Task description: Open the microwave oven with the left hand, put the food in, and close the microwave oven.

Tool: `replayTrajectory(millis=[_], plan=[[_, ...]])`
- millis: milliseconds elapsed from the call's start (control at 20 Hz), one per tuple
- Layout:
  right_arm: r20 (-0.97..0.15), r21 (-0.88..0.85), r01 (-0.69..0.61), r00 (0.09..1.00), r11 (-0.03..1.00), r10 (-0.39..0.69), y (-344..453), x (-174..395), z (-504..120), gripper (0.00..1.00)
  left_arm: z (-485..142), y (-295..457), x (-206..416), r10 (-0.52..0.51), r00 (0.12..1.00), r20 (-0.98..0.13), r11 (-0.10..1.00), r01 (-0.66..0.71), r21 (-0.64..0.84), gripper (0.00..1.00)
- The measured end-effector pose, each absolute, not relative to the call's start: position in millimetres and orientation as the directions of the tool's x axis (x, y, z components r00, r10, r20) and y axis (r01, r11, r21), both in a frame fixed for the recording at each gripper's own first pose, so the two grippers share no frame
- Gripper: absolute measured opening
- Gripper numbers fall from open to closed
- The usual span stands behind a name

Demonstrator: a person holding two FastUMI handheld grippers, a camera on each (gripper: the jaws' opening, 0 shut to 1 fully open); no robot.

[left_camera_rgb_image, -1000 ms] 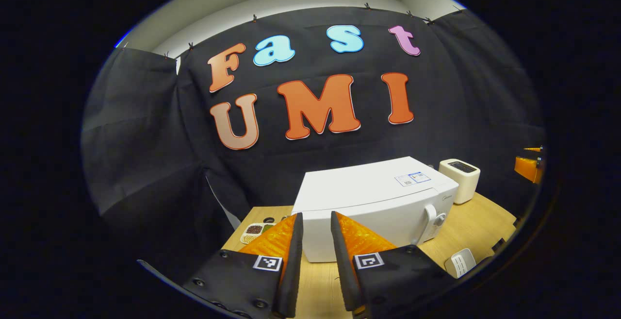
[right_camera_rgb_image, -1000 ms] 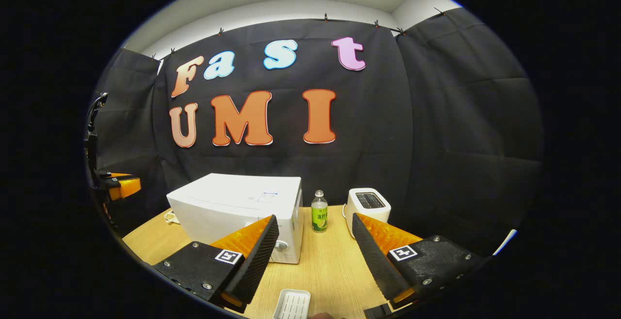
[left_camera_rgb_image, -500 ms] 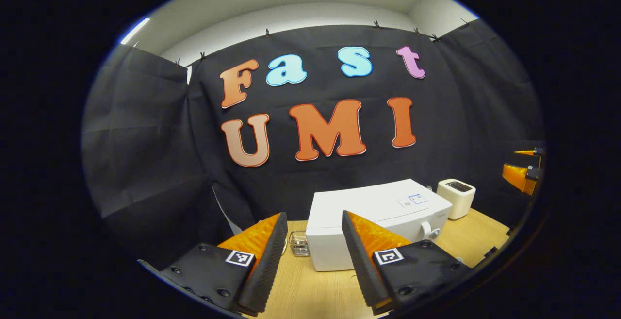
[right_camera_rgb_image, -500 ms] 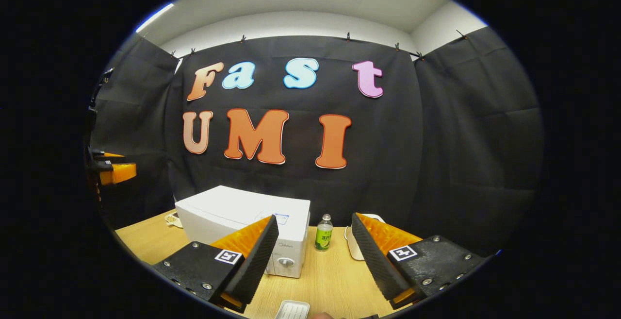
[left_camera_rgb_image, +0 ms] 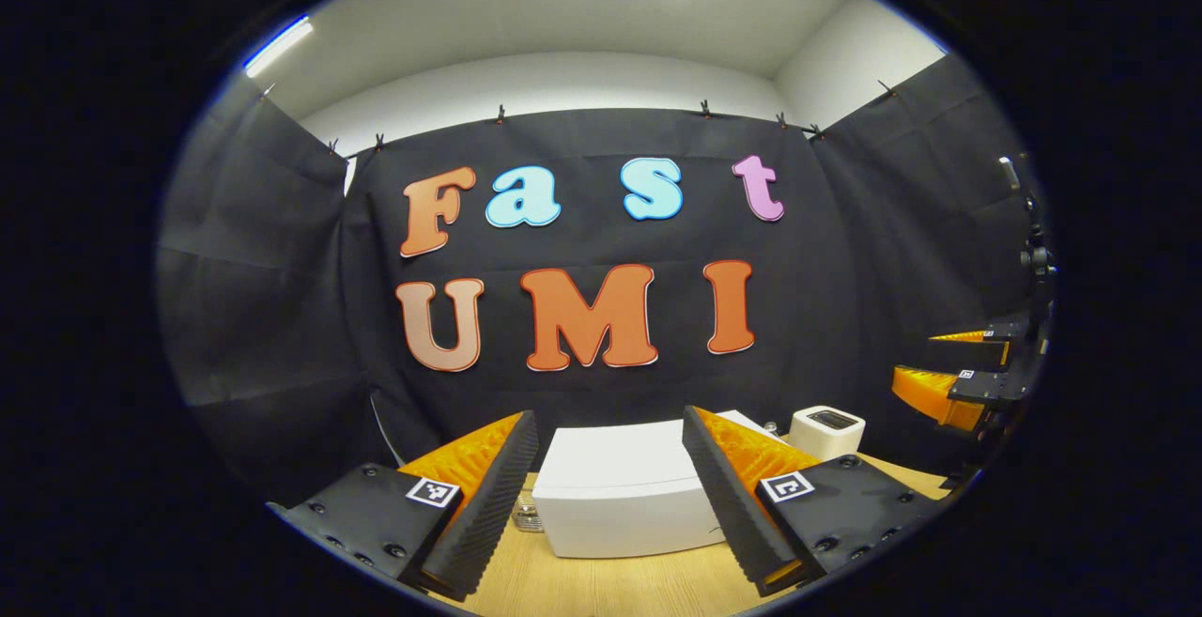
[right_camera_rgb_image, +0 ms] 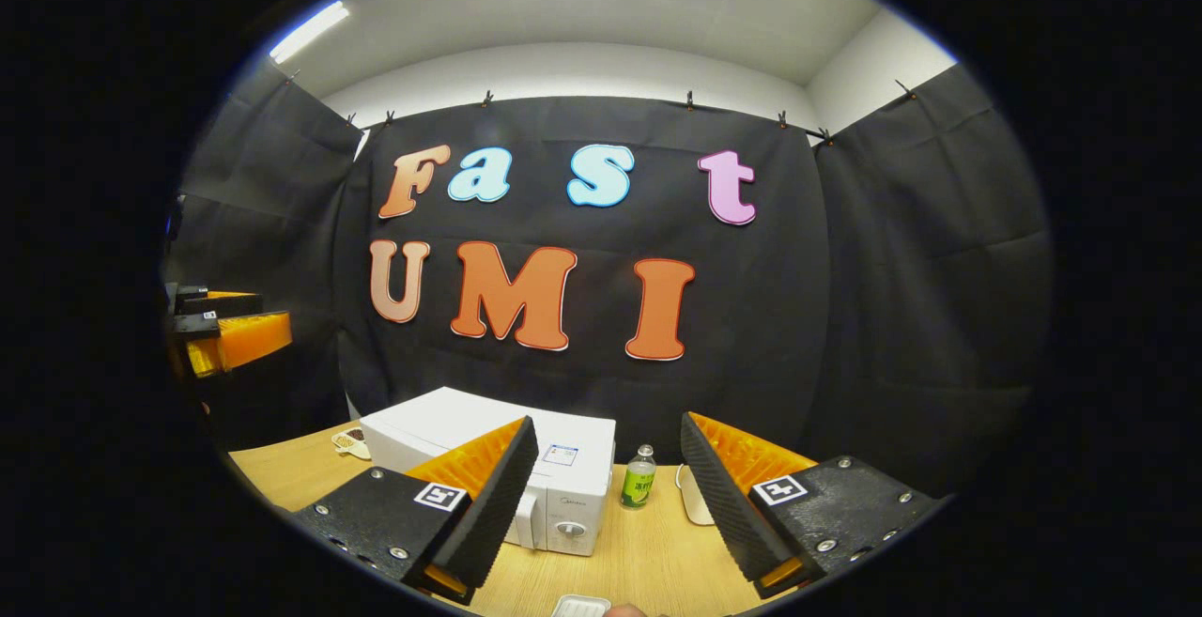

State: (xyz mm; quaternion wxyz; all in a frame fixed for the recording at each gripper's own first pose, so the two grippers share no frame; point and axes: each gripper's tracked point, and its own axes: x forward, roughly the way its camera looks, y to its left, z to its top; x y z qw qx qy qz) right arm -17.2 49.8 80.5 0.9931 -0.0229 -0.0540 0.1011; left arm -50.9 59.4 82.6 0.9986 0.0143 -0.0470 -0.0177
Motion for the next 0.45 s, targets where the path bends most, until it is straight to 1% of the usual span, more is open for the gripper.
replayTrajectory(millis=[50, 150, 250, 450], plan=[[0.1, -0.051, -0.199, 0.974, 0.979, 0.204, 50.4, -17.8, 78.7, 0.95, 84.5, 52.5, -51.9, -0.047, 0.993, 0.104, 0.998, 0.044, 0.033, 1.0], [0.096, -0.04, -0.201, 0.974, 0.979, 0.204, 50.1, -18.7, 76.4, 0.95, 83.5, 48.2, -51.5, -0.044, 0.993, 0.107, 0.998, 0.04, 0.039, 0.94], [0.091, -0.039, -0.195, 0.976, 0.98, 0.198, 47.1, -20.2, 73.3, 0.96, 78.3, 41.8, -50.1, -0.046, 0.995, 0.088, 0.999, 0.044, 0.023, 1.0], [0.085, -0.047, -0.187, 0.978, 0.981, 0.19, 42.4, -18.7, 69.7, 0.96, 76.2, 40.7, -44.8, -0.035, 0.997, 0.071, 0.999, 0.035, 0.001, 1.0]])
